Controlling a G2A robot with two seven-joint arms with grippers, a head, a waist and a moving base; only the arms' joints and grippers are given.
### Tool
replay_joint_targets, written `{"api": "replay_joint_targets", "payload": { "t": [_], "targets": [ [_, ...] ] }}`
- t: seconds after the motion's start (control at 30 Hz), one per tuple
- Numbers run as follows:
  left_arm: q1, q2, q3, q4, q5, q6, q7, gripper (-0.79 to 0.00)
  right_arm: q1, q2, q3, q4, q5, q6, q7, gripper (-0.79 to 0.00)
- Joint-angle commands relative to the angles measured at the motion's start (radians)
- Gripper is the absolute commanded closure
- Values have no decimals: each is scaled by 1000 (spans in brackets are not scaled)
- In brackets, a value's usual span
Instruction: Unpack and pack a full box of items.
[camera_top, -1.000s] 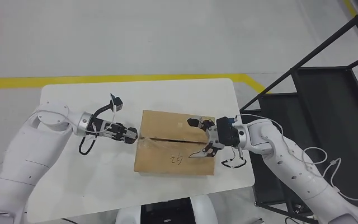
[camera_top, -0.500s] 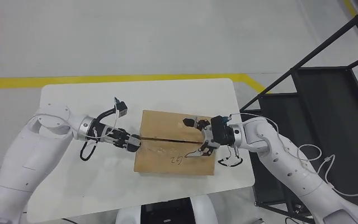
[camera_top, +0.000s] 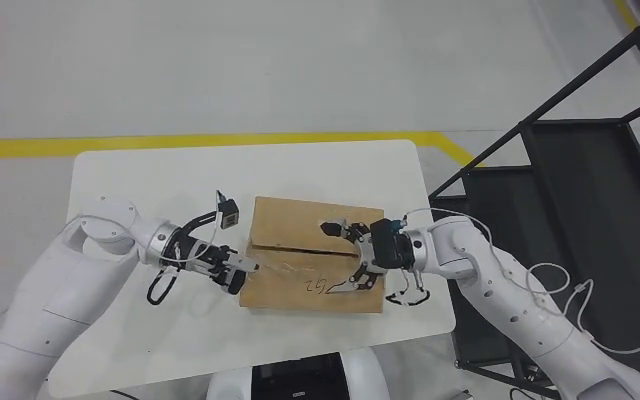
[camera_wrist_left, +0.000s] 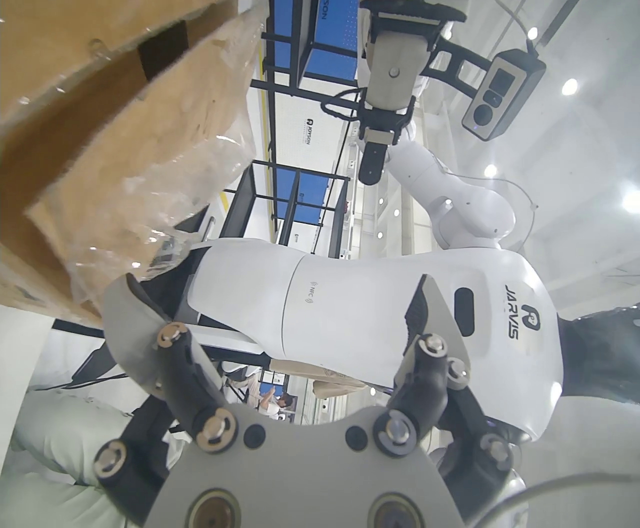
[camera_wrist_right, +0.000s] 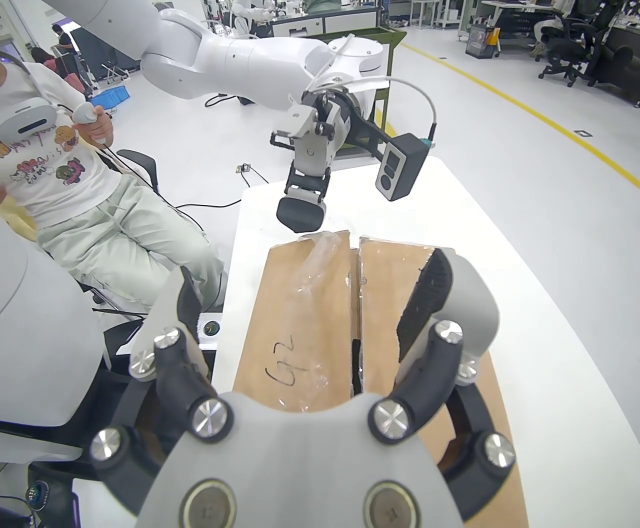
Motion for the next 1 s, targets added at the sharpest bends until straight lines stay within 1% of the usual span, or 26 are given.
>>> {"api": "replay_joint_targets", "payload": {
  "t": [0.0,0.13,0.27,0.4,0.53,0.63,0.73,0.8,0.97],
  "targets": [
    [10,3,5,-13,-9,5,0,-785,0,0,-4,-3,-5,0,0,-785],
    [17,3,30,7,-19,19,0,-785,-4,-1,-6,-3,-17,0,-6,-785],
    [0,-10,45,69,-47,2,3,-785,-13,-2,-2,1,-24,0,-18,-785],
    [-18,-24,56,121,-77,36,13,-785,-24,-3,7,4,-32,0,-28,-785],
    [-20,-28,57,115,-110,48,0,-785,-33,-4,15,3,-37,0,-30,-785],
    [-15,-23,58,92,-112,60,0,-785,-37,-5,18,3,-38,0,-31,-785],
    [-10,-15,72,80,-87,100,0,-785,-38,-7,15,1,-41,0,-29,-785],
    [-9,-13,77,90,-78,108,0,-785,-38,-8,15,1,-42,0,-29,-785],
    [-12,-16,61,126,-100,81,12,-785,-44,-10,17,3,-46,0,-33,-785]
  ]
}}
